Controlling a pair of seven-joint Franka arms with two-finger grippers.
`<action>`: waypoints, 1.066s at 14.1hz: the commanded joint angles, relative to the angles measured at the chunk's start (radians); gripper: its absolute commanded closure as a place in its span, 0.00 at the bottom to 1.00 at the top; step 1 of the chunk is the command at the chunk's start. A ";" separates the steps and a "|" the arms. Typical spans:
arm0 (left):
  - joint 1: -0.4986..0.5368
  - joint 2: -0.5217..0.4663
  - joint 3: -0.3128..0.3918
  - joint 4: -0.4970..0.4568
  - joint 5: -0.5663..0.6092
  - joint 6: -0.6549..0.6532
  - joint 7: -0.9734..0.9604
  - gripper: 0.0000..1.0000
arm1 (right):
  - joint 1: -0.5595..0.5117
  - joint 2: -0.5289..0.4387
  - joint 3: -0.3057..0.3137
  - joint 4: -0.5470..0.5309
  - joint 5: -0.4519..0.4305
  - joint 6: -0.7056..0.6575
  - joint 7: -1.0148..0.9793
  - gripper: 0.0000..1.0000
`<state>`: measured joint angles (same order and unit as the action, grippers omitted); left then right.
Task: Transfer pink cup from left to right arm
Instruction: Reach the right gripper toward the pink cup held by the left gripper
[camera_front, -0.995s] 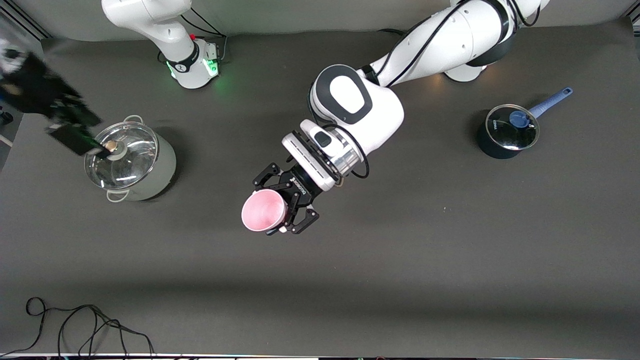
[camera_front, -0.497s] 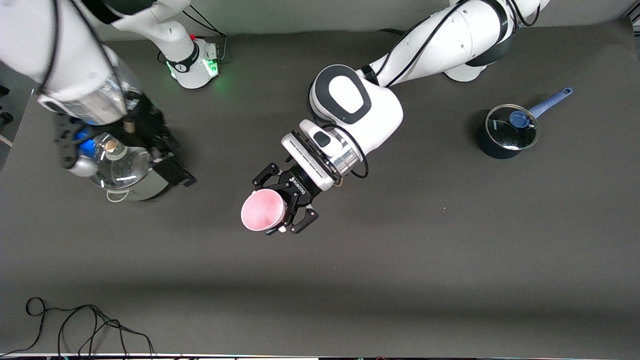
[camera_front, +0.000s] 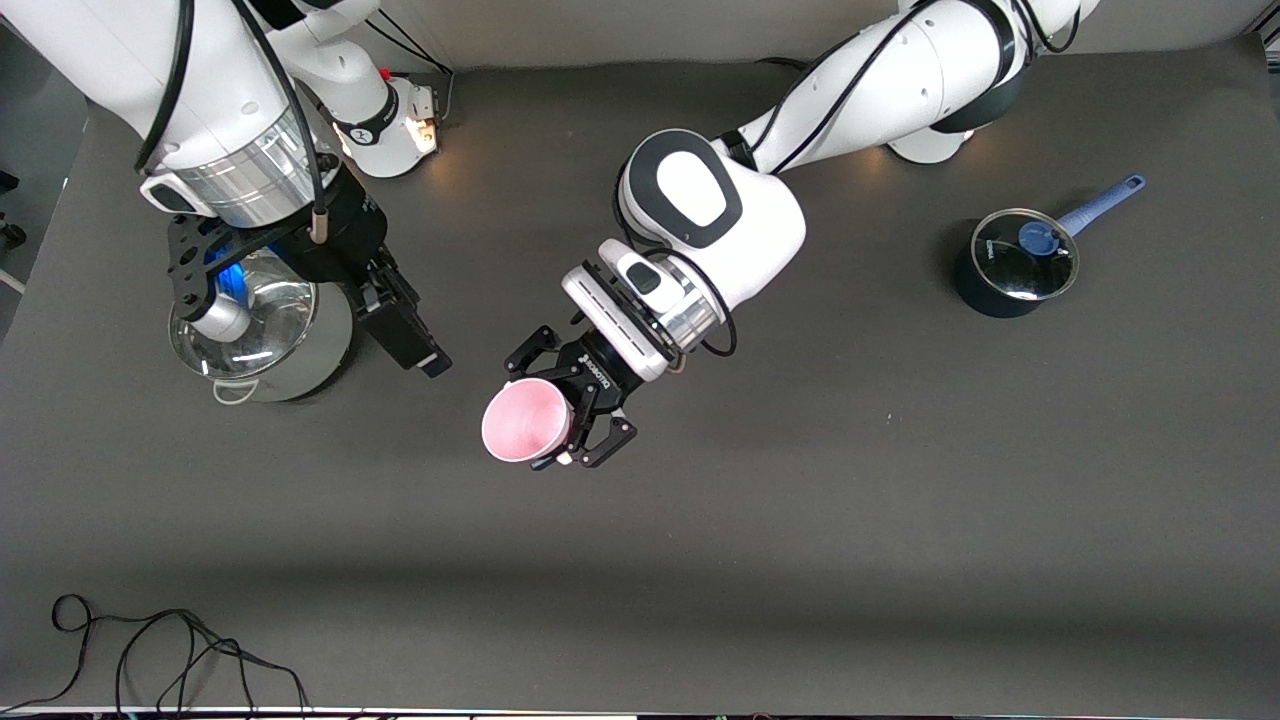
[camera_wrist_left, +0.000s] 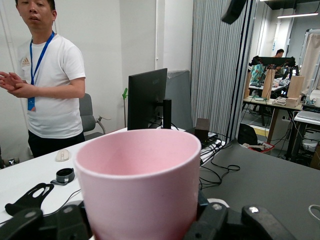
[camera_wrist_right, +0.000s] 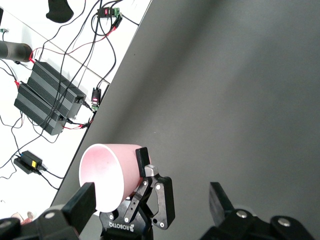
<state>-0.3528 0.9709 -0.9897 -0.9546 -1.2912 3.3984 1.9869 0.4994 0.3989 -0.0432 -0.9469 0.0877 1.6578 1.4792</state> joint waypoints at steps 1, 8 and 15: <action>-0.028 -0.009 0.023 0.025 0.001 0.019 -0.020 1.00 | 0.001 0.040 0.019 0.037 0.004 0.055 0.027 0.00; -0.028 -0.009 0.023 0.025 0.001 0.019 -0.020 1.00 | 0.001 0.138 0.026 0.037 -0.003 0.152 0.019 0.00; -0.028 -0.009 0.023 0.025 0.001 0.019 -0.020 1.00 | 0.004 0.152 0.028 0.037 -0.037 0.171 0.013 0.01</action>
<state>-0.3579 0.9709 -0.9856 -0.9475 -1.2912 3.3984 1.9861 0.4997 0.5384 -0.0209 -0.9383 0.0808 1.8308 1.4826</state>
